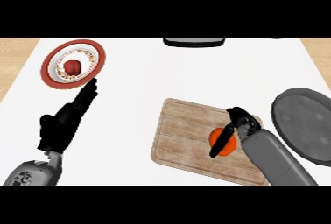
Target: Pick the squash from the cutting board and place it in the pan
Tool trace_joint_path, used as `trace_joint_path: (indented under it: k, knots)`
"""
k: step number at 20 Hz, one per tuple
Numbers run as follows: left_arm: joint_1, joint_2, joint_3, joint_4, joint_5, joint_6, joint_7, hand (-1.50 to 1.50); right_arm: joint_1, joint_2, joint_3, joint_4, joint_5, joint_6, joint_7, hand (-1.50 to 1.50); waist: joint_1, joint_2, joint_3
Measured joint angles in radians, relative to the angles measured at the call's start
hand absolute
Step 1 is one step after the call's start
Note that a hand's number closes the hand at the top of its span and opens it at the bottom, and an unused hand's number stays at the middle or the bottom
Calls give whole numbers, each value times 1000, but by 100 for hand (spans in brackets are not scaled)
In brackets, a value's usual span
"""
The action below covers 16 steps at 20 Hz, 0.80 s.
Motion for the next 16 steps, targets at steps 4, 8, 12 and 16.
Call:
trace_joint_path:
  k: [4, 8, 12, 16]
  knots:
    - [-5, 8, 19, -3, 7, -23, 14, 0, -7, 1, 0, 8, 12, 15, -23, 150, -3, -3, -7]
    - [-6, 0, 21, -8, 3, -29, 18, 0, -4, 13, 7, 21, 23, 26, -36, 150, -5, -6, -11]
    - [-15, -10, 31, 20, -4, -35, 6, 0, 0, 17, 3, 21, 36, 25, -47, 150, -7, -7, -13]
    - [-12, -26, 31, 37, -22, -36, -8, 0, 23, 4, 14, -34, 80, 24, -59, 150, -10, -6, -10]
